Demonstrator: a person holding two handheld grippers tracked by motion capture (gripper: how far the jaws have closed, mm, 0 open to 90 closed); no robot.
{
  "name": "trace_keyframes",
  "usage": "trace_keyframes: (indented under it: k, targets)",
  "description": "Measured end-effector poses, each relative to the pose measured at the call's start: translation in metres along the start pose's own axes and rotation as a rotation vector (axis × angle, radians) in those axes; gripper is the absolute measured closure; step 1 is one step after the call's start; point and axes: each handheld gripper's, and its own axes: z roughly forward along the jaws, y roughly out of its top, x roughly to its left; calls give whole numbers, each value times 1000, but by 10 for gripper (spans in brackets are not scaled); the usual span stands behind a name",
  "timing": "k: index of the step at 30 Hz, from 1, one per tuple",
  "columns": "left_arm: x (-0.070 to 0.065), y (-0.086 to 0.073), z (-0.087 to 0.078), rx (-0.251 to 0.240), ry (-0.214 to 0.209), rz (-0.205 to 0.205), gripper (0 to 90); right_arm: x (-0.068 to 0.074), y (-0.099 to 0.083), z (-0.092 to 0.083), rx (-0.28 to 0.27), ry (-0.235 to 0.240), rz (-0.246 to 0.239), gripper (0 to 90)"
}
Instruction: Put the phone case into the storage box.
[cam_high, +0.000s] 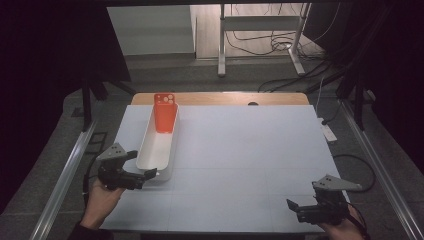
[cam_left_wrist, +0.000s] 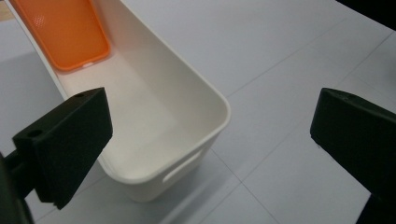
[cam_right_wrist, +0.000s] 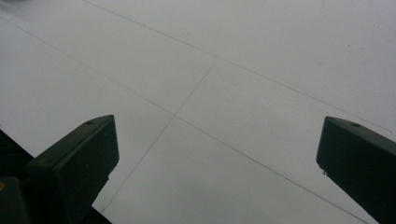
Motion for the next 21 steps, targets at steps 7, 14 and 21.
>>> trace_keyframes:
  k: [7,14,21]
  targets:
    - [-3,-10,-8,11,6,-11,0,0,0,0,1,-1,2,0]
    - [-6,-18,-16,14,16,-13,0,0,0,0,0,-3,3,0]
    - [-8,-28,-27,8,55,-16,0,0,0,0,-1,-6,3,0]
